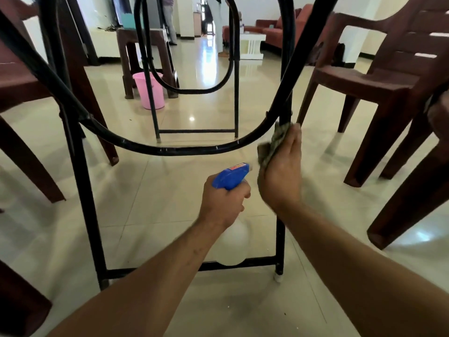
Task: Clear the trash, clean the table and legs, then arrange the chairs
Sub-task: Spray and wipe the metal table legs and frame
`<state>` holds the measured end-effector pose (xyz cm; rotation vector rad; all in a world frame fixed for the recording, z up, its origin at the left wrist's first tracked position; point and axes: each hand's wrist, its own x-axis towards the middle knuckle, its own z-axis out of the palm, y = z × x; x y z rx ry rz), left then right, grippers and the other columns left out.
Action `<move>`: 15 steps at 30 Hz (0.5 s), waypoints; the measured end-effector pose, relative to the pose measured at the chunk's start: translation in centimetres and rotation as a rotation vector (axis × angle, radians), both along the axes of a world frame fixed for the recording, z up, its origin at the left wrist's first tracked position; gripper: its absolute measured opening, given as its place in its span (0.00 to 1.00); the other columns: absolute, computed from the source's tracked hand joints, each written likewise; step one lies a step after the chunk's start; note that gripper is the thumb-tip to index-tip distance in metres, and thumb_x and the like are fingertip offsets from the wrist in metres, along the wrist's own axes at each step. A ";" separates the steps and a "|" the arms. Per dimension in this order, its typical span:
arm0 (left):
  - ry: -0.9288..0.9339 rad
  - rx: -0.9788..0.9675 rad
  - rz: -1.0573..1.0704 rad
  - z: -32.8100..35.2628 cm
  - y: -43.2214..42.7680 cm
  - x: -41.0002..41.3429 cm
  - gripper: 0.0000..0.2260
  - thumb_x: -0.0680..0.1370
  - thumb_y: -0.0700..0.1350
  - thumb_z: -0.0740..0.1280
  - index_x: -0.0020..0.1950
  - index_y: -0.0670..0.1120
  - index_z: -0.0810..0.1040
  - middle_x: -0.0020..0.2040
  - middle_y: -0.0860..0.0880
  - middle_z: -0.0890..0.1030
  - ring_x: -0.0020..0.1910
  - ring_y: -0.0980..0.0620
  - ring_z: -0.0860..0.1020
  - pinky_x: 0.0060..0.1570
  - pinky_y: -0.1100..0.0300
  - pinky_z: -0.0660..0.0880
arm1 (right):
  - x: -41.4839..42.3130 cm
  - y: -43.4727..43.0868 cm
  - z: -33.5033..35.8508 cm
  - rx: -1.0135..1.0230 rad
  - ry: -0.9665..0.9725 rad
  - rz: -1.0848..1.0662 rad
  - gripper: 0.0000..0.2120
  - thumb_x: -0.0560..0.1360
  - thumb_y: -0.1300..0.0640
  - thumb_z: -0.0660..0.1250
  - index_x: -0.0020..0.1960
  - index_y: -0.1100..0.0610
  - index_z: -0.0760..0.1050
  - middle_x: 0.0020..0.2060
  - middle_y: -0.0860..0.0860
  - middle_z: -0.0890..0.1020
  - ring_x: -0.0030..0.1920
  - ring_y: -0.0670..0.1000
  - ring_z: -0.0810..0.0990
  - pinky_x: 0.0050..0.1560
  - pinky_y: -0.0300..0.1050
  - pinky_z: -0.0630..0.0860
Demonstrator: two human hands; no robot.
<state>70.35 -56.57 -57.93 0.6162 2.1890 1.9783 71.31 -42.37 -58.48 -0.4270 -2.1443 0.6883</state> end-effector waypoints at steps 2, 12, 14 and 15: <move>0.014 -0.008 0.007 -0.3 0.1 0.0 0.06 0.74 0.36 0.68 0.39 0.34 0.78 0.39 0.30 0.76 0.32 0.43 0.73 0.29 0.66 0.75 | 1.8 -0.2 -6.8 -0.110 -0.131 -0.101 0.32 0.79 0.55 0.59 0.79 0.55 0.47 0.75 0.58 0.64 0.73 0.59 0.67 0.72 0.55 0.68; 0.012 -0.062 0.058 -1.8 -0.5 -0.7 0.06 0.75 0.34 0.67 0.40 0.31 0.78 0.39 0.30 0.77 0.31 0.42 0.73 0.28 0.66 0.74 | 2.4 -2.0 -8.7 0.052 -0.078 -0.155 0.37 0.78 0.63 0.60 0.80 0.65 0.42 0.79 0.64 0.51 0.79 0.62 0.51 0.77 0.57 0.54; 0.005 -0.066 0.057 -1.9 -0.6 -0.9 0.07 0.75 0.34 0.67 0.41 0.30 0.78 0.40 0.30 0.77 0.31 0.43 0.73 0.28 0.66 0.73 | 5.2 -0.2 -11.9 0.492 -0.267 -0.088 0.32 0.80 0.62 0.55 0.79 0.68 0.45 0.78 0.67 0.46 0.79 0.68 0.44 0.76 0.64 0.49; 0.008 -0.069 0.053 -2.0 -0.6 -1.0 0.07 0.75 0.34 0.67 0.41 0.30 0.78 0.39 0.30 0.77 0.31 0.44 0.73 0.28 0.66 0.74 | 6.6 1.1 -13.5 0.680 -0.381 -0.029 0.30 0.79 0.62 0.55 0.78 0.68 0.51 0.78 0.67 0.49 0.78 0.69 0.44 0.76 0.65 0.48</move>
